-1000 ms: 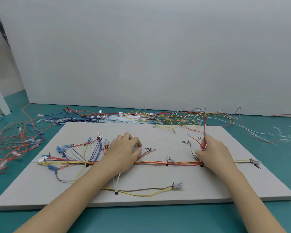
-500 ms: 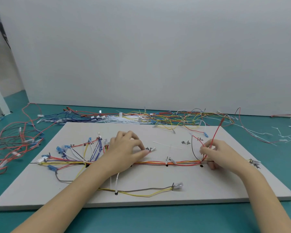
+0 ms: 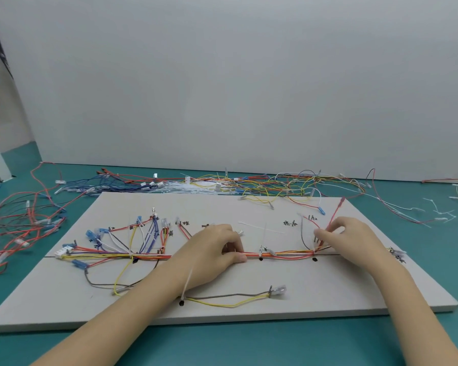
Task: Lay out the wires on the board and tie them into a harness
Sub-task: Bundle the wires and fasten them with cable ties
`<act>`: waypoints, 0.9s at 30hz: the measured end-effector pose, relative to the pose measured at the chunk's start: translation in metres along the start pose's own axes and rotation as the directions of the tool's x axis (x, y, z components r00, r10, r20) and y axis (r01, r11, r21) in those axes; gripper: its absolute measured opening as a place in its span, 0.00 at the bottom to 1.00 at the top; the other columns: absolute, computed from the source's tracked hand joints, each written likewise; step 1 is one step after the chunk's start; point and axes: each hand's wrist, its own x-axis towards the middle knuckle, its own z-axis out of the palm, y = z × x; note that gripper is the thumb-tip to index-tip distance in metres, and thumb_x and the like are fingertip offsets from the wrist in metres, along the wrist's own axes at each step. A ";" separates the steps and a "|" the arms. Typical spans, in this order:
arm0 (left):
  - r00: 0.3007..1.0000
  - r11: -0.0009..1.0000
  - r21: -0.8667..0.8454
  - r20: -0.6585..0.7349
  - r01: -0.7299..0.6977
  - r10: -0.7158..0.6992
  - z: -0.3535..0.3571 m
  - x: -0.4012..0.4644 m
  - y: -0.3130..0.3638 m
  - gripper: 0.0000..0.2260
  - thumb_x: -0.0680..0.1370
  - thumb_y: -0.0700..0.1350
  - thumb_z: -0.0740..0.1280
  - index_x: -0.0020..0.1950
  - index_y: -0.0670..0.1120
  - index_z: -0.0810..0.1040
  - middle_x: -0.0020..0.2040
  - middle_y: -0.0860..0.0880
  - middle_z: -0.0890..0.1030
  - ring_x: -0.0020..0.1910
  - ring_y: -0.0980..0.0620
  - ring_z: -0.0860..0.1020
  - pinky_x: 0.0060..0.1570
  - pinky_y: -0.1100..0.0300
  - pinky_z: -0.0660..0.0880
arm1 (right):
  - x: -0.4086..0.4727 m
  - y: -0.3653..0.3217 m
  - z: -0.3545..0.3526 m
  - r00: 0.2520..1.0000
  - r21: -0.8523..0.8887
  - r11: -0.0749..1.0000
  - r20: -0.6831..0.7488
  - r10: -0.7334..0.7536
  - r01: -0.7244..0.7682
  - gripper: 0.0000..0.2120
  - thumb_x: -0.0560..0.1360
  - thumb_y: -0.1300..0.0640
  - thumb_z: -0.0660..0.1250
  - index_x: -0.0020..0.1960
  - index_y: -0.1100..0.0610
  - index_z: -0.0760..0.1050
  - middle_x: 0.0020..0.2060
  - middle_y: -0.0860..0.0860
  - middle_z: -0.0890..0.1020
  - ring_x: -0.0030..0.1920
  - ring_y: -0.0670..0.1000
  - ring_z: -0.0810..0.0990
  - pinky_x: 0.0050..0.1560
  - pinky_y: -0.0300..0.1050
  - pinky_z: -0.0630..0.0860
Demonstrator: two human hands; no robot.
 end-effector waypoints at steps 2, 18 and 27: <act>1.000 1.000 0.007 -0.007 0.004 -0.004 0.001 0.000 0.001 0.04 0.76 0.52 0.70 0.45 0.53 0.82 0.41 0.55 0.75 0.43 0.57 0.73 0.47 0.55 0.73 | 0.002 0.009 -0.005 0.999 -0.014 0.999 -0.019 0.041 -0.042 0.22 0.69 0.31 0.64 0.40 0.50 0.76 0.38 0.46 0.78 0.43 0.48 0.76 0.43 0.47 0.71; 1.000 0.999 0.045 -0.019 -0.014 0.015 0.003 -0.004 0.009 0.05 0.81 0.47 0.62 0.46 0.50 0.71 0.44 0.55 0.73 0.41 0.58 0.66 0.46 0.63 0.60 | -0.026 -0.042 0.011 0.965 -0.056 0.965 0.076 -0.253 0.257 0.15 0.72 0.35 0.62 0.41 0.46 0.74 0.35 0.44 0.77 0.38 0.44 0.75 0.36 0.43 0.65; 0.998 0.999 0.022 -0.054 -0.024 0.025 0.005 0.000 0.008 0.08 0.78 0.53 0.67 0.52 0.52 0.81 0.43 0.57 0.77 0.42 0.60 0.70 0.47 0.62 0.65 | -0.022 -0.029 -0.010 0.897 0.130 0.955 0.330 -0.294 0.265 0.13 0.68 0.69 0.70 0.38 0.51 0.83 0.31 0.42 0.80 0.30 0.40 0.73 0.32 0.30 0.69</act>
